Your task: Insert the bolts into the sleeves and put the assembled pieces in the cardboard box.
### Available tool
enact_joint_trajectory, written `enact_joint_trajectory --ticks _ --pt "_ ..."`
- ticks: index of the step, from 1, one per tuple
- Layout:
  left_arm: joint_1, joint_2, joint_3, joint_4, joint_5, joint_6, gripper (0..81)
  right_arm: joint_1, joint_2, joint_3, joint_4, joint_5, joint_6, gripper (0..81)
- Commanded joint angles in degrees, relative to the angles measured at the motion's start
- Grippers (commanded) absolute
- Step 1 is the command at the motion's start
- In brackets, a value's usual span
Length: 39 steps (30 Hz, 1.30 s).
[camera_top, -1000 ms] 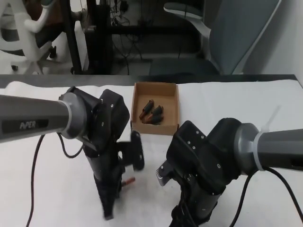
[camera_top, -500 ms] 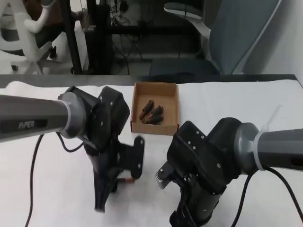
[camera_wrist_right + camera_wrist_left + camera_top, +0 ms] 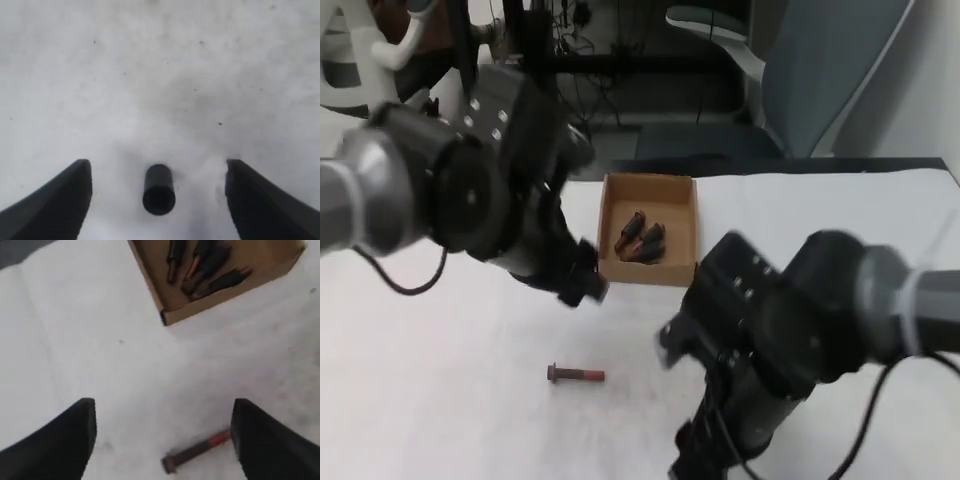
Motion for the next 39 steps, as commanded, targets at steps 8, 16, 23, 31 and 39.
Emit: enact_joint_trajectory --ticks 8,16,23,31,39 --pt "-1.8 -4.3 1.9 -3.2 8.0 -18.3 70.0 0.4 -10.6 14.4 -20.9 3.0 7.5 69.3" --pt "-4.3 -5.5 9.4 -10.3 4.4 -47.8 70.0 0.5 -19.3 27.7 -37.6 3.3 13.0 66.6" --pt "-5.7 -4.8 12.6 -11.8 -4.0 -68.7 70.0 4.4 -23.3 33.2 -43.9 10.0 14.2 66.6" --pt "-5.7 2.2 12.5 -13.3 -0.4 -85.5 70.0 9.3 -23.3 35.1 -45.9 12.2 13.6 66.6" --pt "-5.7 5.9 12.5 -12.6 2.6 -95.6 70.0 12.2 -23.5 35.1 -48.5 9.5 14.3 66.6"
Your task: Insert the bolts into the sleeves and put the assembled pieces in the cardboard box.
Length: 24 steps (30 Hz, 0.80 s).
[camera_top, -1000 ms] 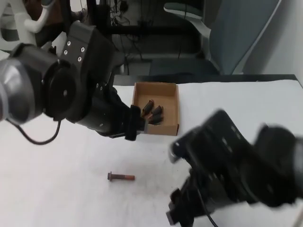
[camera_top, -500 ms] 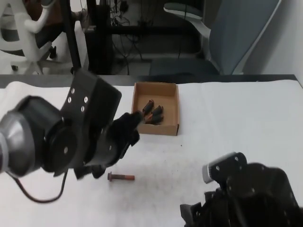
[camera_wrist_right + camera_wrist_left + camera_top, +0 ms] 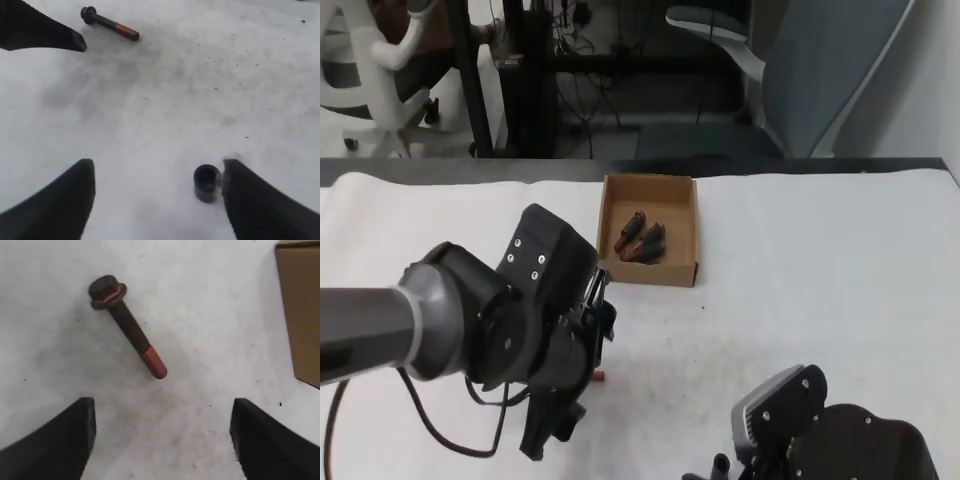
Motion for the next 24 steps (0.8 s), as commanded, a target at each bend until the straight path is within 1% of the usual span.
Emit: enact_joint_trajectory --ticks 1,3,6,9,12,14,19,22,24 --pt "0.5 -0.2 -0.1 1.6 -1.8 -3.0 70.0 0.9 -0.8 -0.1 -0.9 -2.0 1.3 66.6" --pt "1.4 -0.2 -0.1 4.9 -1.0 -3.3 70.0 1.6 -1.3 -0.1 -0.9 -2.1 2.1 66.6" --pt "2.8 -0.2 -0.1 10.2 -0.9 -4.6 66.9 2.3 -2.3 -0.1 -1.1 -0.2 2.0 66.6" --pt "4.0 -0.2 -0.1 9.8 -2.5 -6.6 64.0 2.7 -3.1 0.3 -1.0 1.4 2.2 66.6" --pt "5.8 0.8 -0.2 6.5 -1.8 -7.1 59.8 2.6 -3.1 1.3 -0.8 2.5 3.6 66.6" --pt "6.4 1.9 -0.2 4.3 -0.7 -6.8 59.8 2.6 -3.1 2.1 -1.0 4.6 3.6 66.6" --pt "6.9 4.9 -0.2 1.3 2.0 -6.9 59.8 2.6 -1.9 3.8 -1.2 4.8 3.3 66.6" --pt "6.8 5.8 -0.2 0.3 2.7 -7.2 59.8 2.6 1.0 4.4 -2.1 7.4 3.1 66.6" --pt "6.8 5.8 -0.2 -0.4 2.7 -7.5 59.8 2.5 3.3 4.4 -4.5 7.8 2.5 66.6"
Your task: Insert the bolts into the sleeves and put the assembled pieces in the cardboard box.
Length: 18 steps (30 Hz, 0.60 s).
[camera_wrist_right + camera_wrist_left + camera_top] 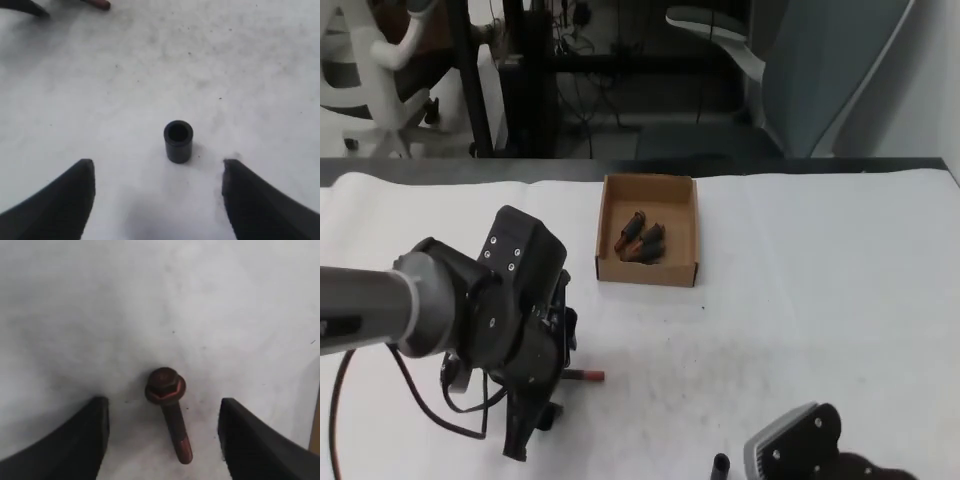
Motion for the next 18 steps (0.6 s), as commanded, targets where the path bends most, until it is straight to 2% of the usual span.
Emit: enact_joint_trajectory --ticks 1,3,5,7,10,11,13,14,18 --pt "-0.1 1.0 0.0 -1.2 0.6 -1.2 59.8 0.1 3.4 0.1 -4.4 1.4 -1.0 66.1" --pt "0.1 1.0 0.0 -2.1 1.3 -2.3 59.8 0.1 4.5 0.1 -5.9 2.4 -1.3 59.4" --pt "0.1 1.0 0.0 -2.8 1.3 -3.3 59.8 0.1 4.6 0.1 -5.9 3.5 -1.3 45.4" --pt "0.1 1.0 0.0 -2.8 1.4 -4.8 57.1 -0.2 4.6 0.0 -5.9 3.5 -1.3 25.8" --pt "0.1 1.3 0.0 -2.1 1.2 -5.0 37.0 -1.5 5.2 -0.3 -5.9 1.6 -1.6 4.3" --pt "0.1 1.5 0.0 -2.3 1.1 -4.8 26.6 -1.9 5.4 -0.4 -5.9 1.0 -1.6 0.8" --pt "0.1 1.8 0.0 -2.4 1.1 -4.3 3.4 -2.5 5.7 -0.7 -5.9 0.0 -1.6 0.0" --pt "0.1 1.7 0.0 -2.7 1.0 -3.7 1.4 -2.5 5.8 -0.7 -5.9 0.0 -1.6 0.0" --pt "0.5 1.7 0.0 -6.1 1.1 -2.7 1.7 -2.5 5.8 -0.7 -5.9 -0.6 -4.5 0.0"
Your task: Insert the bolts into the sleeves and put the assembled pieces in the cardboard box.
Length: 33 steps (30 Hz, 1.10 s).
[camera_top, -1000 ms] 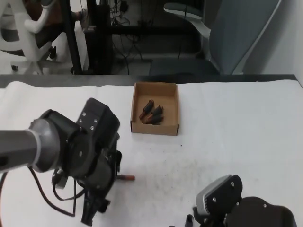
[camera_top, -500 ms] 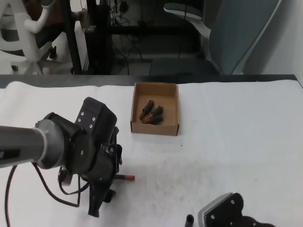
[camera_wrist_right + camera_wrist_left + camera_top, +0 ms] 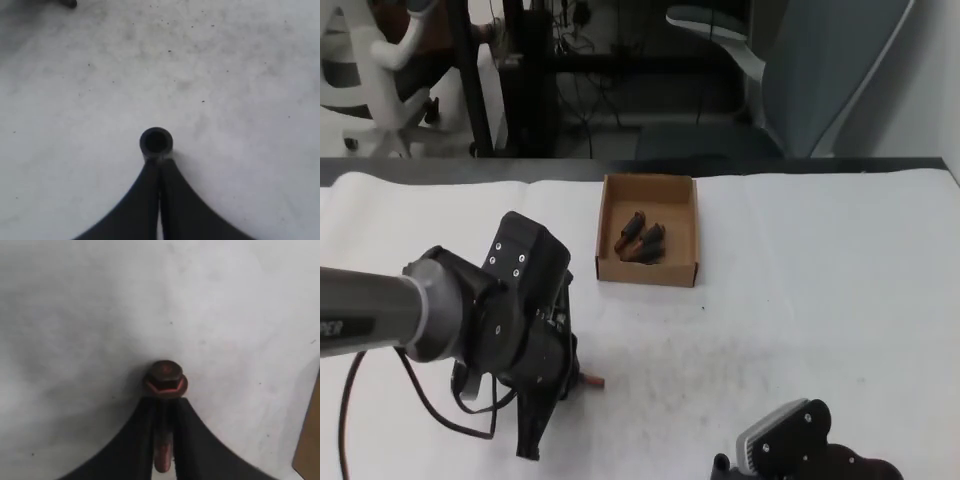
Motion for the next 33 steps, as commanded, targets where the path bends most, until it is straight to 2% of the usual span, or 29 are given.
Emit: enact_joint_trajectory --ticks 1,4,7,14,18,25,29,31,32,33 --pt "0.7 0.2 -0.1 -4.1 0.8 2.9 1.7 -0.3 -0.3 -0.7 -0.2 -2.7 -2.4 0.0" --pt "1.7 0.1 -1.4 -6.1 5.3 10.2 1.7 -0.3 -1.9 -1.8 5.6 -5.5 -1.9 0.0" --pt "2.2 0.1 -4.4 -1.6 8.3 18.7 1.7 -0.3 -4.1 -4.6 15.1 -6.5 -0.9 0.0" --pt "3.7 0.1 -10.7 15.0 10.1 42.8 1.7 -1.3 -7.5 -15.5 41.7 -11.4 -0.7 0.0" --pt "4.8 0.1 -12.1 24.5 8.3 58.9 1.7 -3.2 -7.5 -21.9 51.8 -12.1 -0.8 0.0" --pt "5.1 0.0 -12.1 34.6 -2.6 82.1 1.7 -9.6 -4.2 -25.2 53.8 -17.8 -0.7 0.0" --pt "5.1 0.0 -12.1 34.8 -3.9 84.4 1.7 -11.0 0.8 -25.2 52.4 -20.4 -4.6 0.0" --pt "5.1 0.0 -12.1 34.7 -3.9 84.5 1.7 -11.0 2.6 -25.2 50.7 -24.3 -7.3 0.0" --pt "5.1 0.0 -12.1 34.7 -3.9 85.1 1.7 -10.9 2.9 -25.2 49.8 -26.1 -7.4 1.7" --pt "5.1 0.0 -12.1 34.7 -3.9 85.7 1.7 -10.8 3.1 -24.9 48.1 -27.3 -6.9 7.4"
